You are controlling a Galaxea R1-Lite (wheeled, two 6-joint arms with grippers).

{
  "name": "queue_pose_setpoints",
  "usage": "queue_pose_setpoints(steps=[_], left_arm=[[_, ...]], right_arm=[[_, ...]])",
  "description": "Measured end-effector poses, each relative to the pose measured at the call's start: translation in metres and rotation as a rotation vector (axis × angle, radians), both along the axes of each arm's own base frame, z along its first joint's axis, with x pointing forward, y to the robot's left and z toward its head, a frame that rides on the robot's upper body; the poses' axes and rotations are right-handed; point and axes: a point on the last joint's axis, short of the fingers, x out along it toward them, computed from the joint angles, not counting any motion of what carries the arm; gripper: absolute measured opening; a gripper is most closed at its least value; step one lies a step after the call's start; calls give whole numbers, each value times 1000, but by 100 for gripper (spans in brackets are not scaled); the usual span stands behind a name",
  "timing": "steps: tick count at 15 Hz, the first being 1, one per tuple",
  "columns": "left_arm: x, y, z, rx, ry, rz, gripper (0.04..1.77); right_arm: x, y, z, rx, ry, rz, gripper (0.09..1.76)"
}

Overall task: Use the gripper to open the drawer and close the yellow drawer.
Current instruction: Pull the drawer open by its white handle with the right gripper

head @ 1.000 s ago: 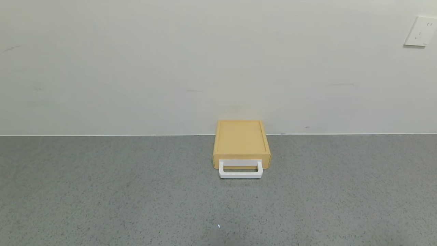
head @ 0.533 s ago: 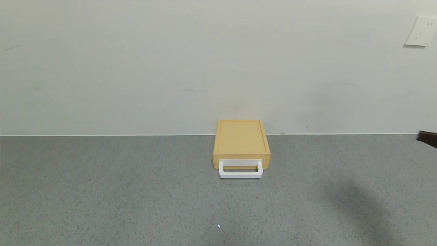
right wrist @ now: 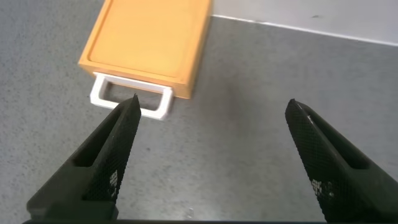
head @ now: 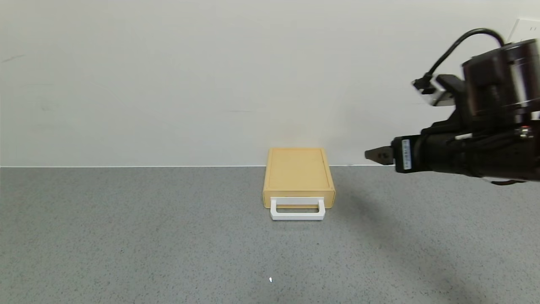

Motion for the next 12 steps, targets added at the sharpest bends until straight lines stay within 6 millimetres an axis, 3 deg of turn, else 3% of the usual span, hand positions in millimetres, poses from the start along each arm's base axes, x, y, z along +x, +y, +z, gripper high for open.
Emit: queue_pose_setpoints(steps=[6, 12], left_arm=[[0, 0, 0, 0, 0, 0, 172], [0, 0, 0, 0, 0, 0, 172]], right_arm=[[44, 87, -54, 45, 125, 22, 171], [65, 133, -92, 50, 177, 45, 171]])
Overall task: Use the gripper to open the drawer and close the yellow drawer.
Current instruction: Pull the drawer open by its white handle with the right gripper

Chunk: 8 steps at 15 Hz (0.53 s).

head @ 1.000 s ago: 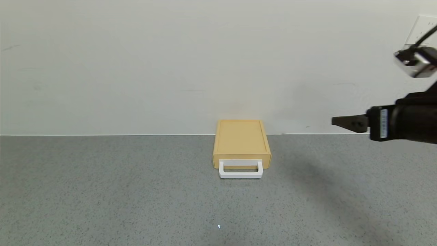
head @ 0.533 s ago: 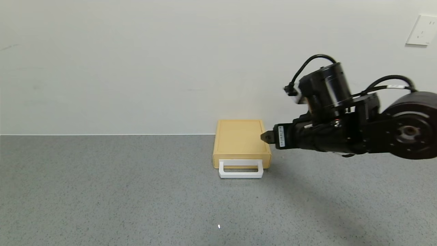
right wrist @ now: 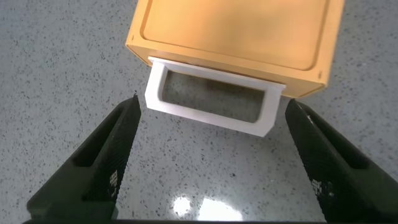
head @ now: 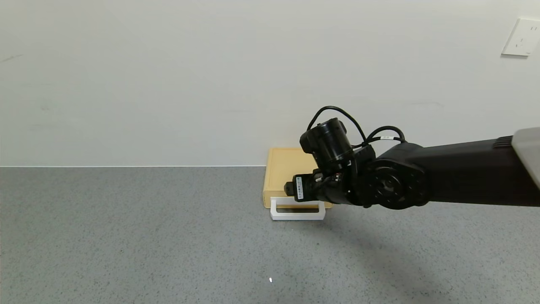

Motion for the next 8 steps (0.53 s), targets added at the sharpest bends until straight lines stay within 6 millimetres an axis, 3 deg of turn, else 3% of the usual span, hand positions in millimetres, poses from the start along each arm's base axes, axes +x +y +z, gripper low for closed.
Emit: queue_pose_setpoints(steps=[8], left_arm=[[0, 0, 0, 0, 0, 0, 172]], right_arm=[[16, 30, -45, -44, 32, -43, 171]])
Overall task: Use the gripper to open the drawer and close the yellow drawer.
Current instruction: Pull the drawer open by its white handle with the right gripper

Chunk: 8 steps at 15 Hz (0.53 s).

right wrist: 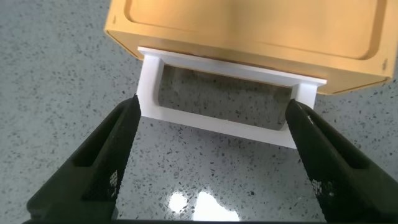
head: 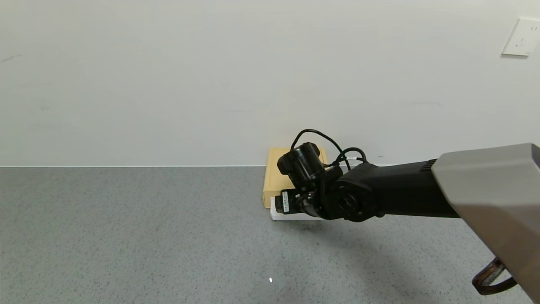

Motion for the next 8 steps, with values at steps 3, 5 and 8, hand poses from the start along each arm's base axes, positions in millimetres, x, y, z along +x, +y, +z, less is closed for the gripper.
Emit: queue_pose_setpoints(steps=[3, 5, 8], left_arm=[[0, 0, 0, 0, 0, 0, 172], [0, 0, 0, 0, 0, 0, 172], [0, 0, 0, 0, 0, 0, 172]], right_arm=[[3, 6, -13, -8, 16, -20, 171], [5, 8, -18, -7, 39, -38, 171], [10, 8, -19, 0, 39, -52, 171]])
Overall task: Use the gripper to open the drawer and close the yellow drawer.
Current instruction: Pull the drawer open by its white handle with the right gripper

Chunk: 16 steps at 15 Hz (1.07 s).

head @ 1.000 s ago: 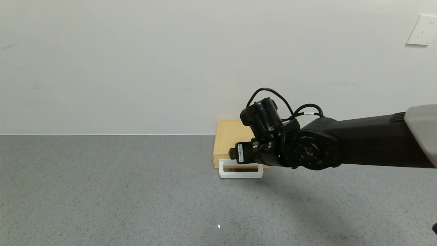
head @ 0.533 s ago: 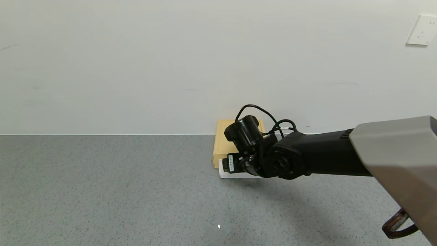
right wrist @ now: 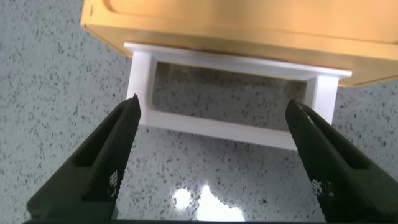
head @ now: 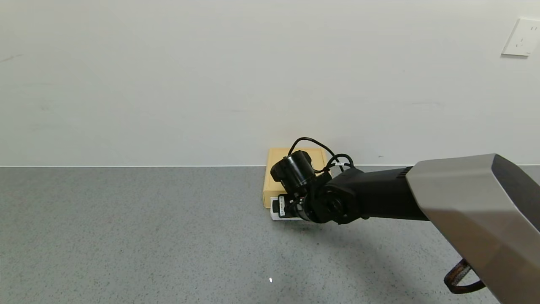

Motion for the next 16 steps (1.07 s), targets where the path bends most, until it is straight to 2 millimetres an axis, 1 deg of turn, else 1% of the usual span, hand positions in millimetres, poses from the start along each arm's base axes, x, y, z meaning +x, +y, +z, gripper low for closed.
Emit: queue_pose_setpoints(steps=[7, 11, 16], left_arm=[[0, 0, 0, 0, 0, 0, 172], [0, 0, 0, 0, 0, 0, 172], [0, 0, 0, 0, 0, 0, 172]], right_arm=[[16, 0, -10, 2, -2, -23, 171], [19, -2, -16, -19, 26, -28, 171], [15, 0, -19, -51, 75, -19, 171]])
